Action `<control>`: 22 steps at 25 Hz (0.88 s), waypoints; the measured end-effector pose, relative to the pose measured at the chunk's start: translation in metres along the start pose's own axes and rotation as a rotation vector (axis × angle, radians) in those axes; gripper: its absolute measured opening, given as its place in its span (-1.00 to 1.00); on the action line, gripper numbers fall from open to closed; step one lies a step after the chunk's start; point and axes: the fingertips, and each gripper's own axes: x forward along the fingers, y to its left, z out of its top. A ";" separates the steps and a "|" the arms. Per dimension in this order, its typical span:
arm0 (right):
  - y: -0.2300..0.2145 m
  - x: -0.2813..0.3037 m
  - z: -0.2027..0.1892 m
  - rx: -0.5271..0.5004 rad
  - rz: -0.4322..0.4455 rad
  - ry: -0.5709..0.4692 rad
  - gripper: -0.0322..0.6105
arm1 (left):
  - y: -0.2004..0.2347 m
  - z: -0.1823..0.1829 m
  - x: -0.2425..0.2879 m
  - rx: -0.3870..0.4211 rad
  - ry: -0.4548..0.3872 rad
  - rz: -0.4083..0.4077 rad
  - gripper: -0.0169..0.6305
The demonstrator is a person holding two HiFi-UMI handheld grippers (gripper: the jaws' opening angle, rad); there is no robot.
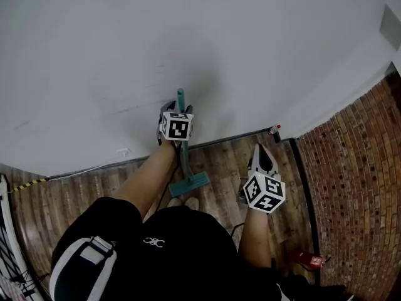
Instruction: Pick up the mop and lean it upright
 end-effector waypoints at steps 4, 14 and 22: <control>0.007 0.006 0.004 0.007 0.012 -0.017 -0.86 | -0.005 -0.006 -0.020 -0.057 0.005 -0.025 -0.96; 0.059 0.028 0.026 0.008 0.138 -0.080 -0.86 | -0.044 0.023 -0.090 -0.019 -0.096 -0.217 -0.96; 0.109 0.034 0.048 -0.037 0.248 -0.114 -0.86 | -0.052 0.064 -0.146 -0.021 -0.190 -0.293 -0.96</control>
